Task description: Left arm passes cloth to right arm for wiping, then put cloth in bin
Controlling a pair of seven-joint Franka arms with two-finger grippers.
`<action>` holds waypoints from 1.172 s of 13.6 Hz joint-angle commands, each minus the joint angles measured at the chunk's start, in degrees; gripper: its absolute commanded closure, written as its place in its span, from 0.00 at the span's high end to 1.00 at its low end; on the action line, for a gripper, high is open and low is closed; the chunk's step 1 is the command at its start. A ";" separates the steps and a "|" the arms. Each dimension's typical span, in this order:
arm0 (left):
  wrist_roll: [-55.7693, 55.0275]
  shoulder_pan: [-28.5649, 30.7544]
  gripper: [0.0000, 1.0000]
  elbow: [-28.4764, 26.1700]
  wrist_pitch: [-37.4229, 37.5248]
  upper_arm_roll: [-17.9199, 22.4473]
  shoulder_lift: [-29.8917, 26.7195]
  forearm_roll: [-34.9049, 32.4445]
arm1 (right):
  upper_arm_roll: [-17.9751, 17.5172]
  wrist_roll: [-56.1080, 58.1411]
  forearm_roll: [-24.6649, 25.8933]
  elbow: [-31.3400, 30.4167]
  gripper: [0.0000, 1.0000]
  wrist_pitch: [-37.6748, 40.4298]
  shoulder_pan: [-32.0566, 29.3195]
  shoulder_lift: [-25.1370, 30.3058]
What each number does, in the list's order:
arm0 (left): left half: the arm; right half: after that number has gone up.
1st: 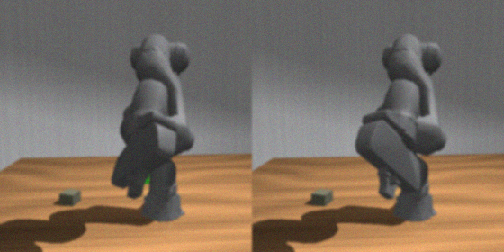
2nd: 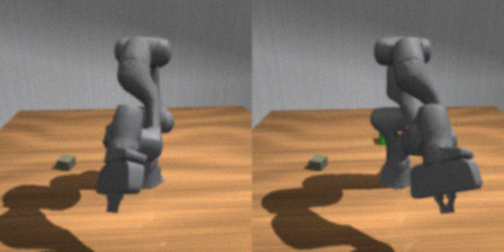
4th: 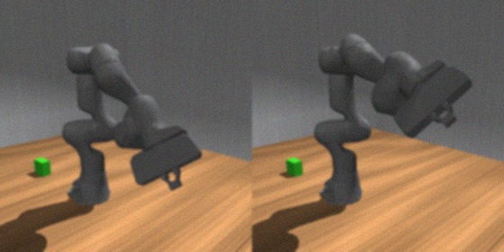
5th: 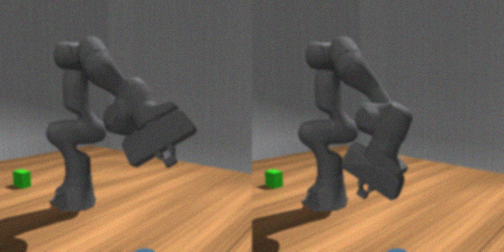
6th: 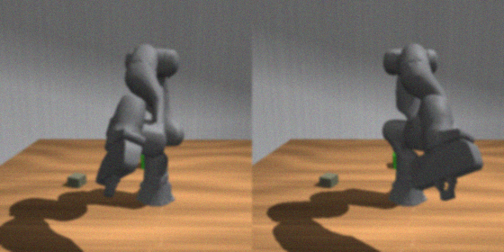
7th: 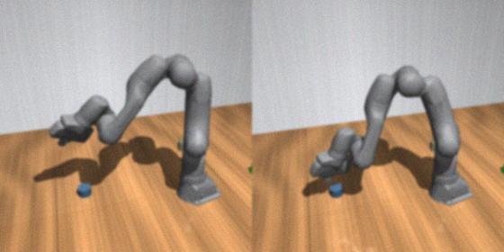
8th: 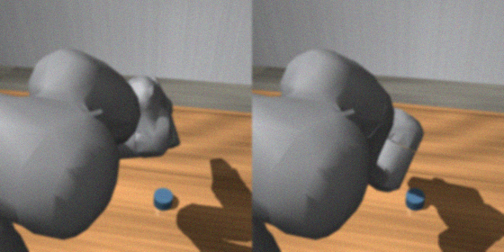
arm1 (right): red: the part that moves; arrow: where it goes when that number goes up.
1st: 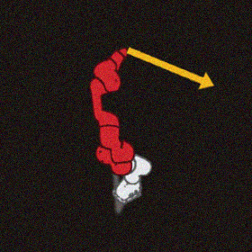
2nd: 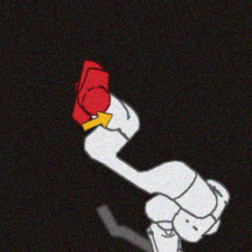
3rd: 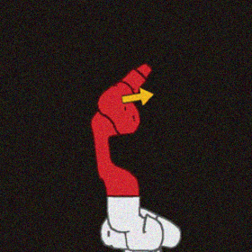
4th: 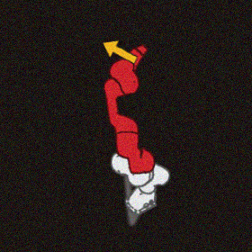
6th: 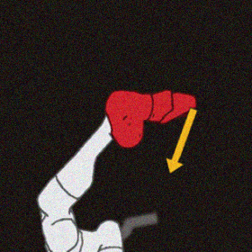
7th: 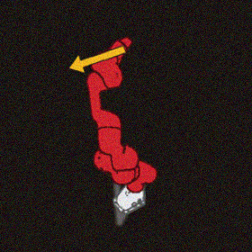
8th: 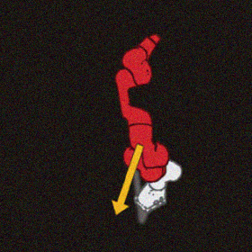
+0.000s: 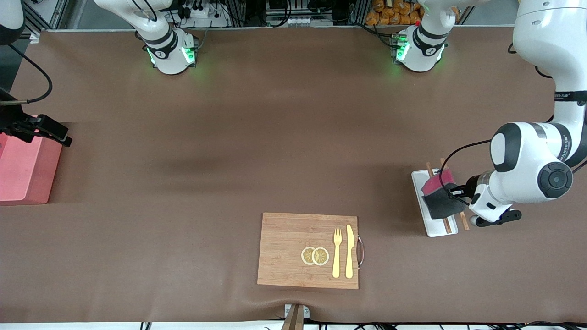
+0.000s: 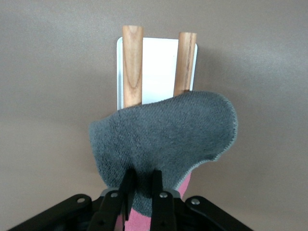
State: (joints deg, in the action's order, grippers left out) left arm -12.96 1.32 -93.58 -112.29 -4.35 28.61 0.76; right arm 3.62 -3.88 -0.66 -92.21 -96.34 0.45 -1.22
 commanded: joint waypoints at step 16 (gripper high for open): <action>-7.32 -0.88 0.00 0.86 4.71 -8.28 -11.72 -0.32 | -0.89 -37.32 -0.48 1.07 1.00 8.80 6.91 -1.41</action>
State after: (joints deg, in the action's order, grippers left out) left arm -16.52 0.46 -92.28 -108.84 -9.83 19.81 0.77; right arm 2.55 -36.21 -0.93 -92.06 -88.78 4.91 -1.97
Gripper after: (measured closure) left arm 0.982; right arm 0.000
